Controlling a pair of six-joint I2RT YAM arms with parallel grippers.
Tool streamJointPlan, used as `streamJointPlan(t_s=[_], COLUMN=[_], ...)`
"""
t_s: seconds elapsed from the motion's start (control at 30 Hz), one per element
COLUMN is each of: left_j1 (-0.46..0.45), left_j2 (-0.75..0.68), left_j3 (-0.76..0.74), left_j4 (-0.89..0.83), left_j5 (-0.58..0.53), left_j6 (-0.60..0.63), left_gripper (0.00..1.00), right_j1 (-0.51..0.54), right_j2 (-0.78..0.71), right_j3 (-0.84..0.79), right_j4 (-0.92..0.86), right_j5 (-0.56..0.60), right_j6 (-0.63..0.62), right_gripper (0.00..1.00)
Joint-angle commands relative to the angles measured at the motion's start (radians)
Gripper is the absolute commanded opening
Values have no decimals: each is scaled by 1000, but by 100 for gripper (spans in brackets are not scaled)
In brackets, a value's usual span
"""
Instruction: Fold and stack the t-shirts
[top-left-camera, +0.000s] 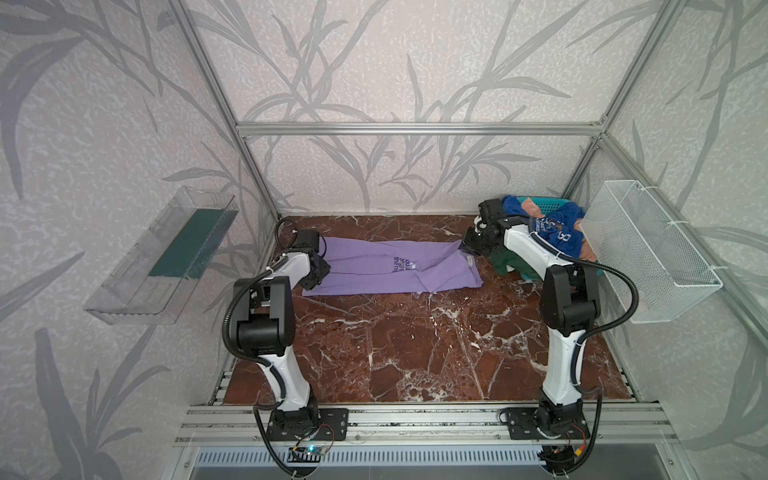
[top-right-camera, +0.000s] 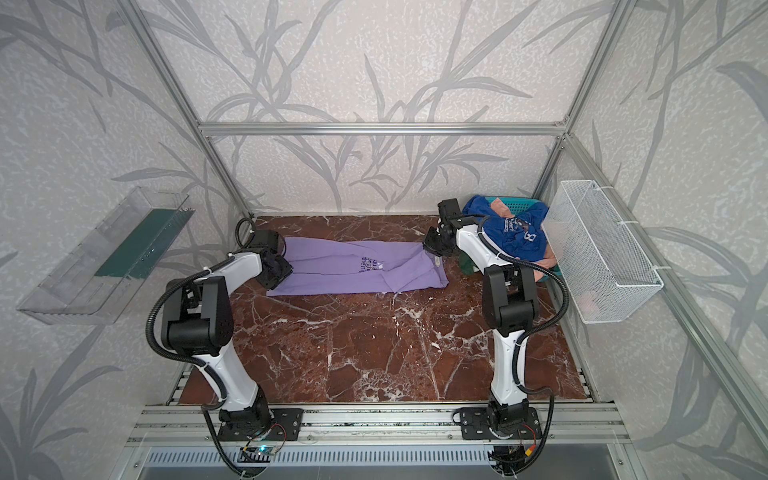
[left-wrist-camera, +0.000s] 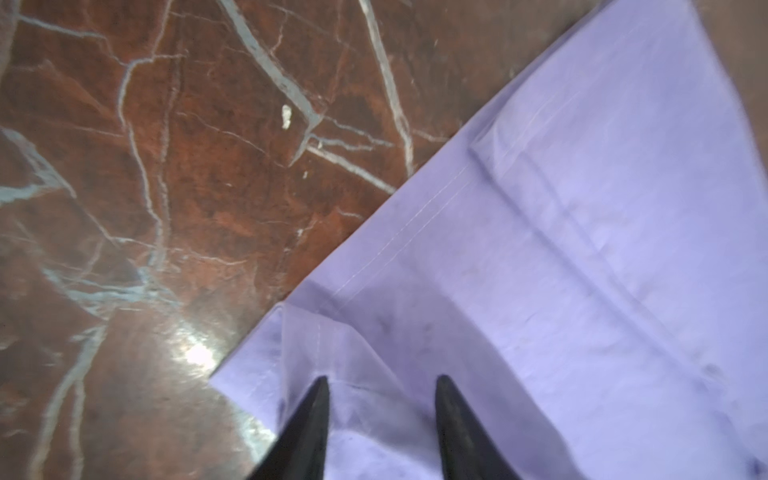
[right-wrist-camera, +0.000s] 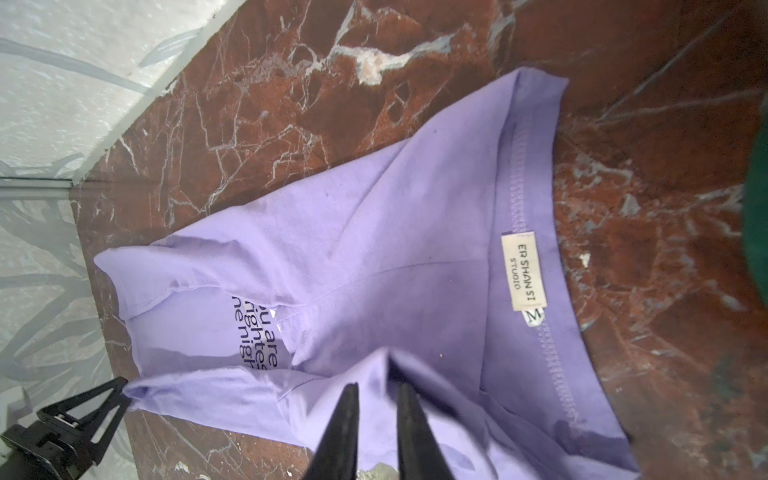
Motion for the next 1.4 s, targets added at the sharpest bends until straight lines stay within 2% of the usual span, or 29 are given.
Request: streamJointPlan(t_s=[0.0, 0.07, 0.13, 0.37, 0.57, 0.8, 0.97, 1.07, 1.13, 1.23, 1.37], left_j1=[4, 4, 4, -17, -46, -72, -80, -84, -84, -86, -85], left_j2=[-28, -55, -84, -195, -276, -252, -242, -231, -223, -212, -199], left_j3=[12, 1, -16, -134, -216, -200, -211, -213, -212, -210, -203], left_j4=[46, 47, 44, 87, 165, 174, 191, 196, 195, 196, 187], left_j5=[3, -37, -81, -140, -125, -64, -30, -15, -5, 5, 8], left_j6=[52, 77, 102, 136, 153, 146, 131, 122, 119, 116, 113], left_gripper=[54, 59, 62, 67, 70, 70, 70, 70, 70, 70, 70], right_j1=[-12, -12, -12, 29, 115, 226, 264, 267, 268, 270, 273], right_j2=[-5, -30, -53, -138, -162, -43, 38, 81, 100, 131, 160], right_j3=[6, -22, -50, -202, -292, -200, -115, -67, -38, 12, 70], right_j4=[-41, -35, -35, -50, -35, -51, -72, -90, -98, -120, -156], right_j5=[-4, 9, 11, -29, -62, -107, -97, -79, -58, -30, -4], right_j6=[-12, -12, -39, -74, -78, -81, -93, -99, -106, -115, -124], right_gripper=[33, 52, 58, 61, 62, 62, 62, 60, 55, 44, 23])
